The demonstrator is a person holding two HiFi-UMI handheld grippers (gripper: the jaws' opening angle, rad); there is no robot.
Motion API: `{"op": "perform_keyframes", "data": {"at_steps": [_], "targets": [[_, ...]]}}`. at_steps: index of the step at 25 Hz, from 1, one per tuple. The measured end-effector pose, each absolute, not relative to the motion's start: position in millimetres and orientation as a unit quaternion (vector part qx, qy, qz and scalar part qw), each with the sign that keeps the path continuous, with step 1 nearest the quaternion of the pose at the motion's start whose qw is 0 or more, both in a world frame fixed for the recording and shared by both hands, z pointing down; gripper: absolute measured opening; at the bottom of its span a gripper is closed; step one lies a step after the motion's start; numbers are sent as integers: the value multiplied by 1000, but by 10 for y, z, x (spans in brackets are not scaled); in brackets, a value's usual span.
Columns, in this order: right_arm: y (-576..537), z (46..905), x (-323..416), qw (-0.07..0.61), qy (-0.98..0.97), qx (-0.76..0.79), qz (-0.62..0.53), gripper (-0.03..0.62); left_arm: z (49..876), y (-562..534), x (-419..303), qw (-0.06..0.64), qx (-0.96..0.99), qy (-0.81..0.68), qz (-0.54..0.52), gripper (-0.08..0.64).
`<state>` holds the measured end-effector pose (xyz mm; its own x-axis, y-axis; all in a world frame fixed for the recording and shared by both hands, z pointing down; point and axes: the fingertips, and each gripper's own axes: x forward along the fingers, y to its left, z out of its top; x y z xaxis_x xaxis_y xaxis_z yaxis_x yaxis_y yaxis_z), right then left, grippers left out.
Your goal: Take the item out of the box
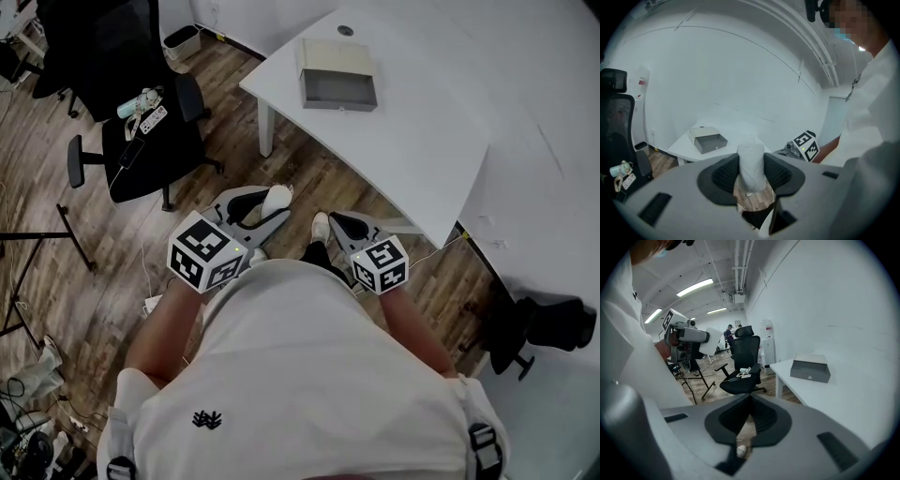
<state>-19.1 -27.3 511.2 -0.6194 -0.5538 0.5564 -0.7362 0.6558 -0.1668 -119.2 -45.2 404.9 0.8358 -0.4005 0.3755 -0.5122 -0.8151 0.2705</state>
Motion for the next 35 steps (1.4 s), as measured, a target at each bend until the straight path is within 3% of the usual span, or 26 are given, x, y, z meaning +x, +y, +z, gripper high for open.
{"op": "perform_keyframes", "data": {"at_steps": [35], "targets": [[-167,5105,-104,231,-876,377,192,6,4189,-276,-1239,201,934,-249,161,169]]}}
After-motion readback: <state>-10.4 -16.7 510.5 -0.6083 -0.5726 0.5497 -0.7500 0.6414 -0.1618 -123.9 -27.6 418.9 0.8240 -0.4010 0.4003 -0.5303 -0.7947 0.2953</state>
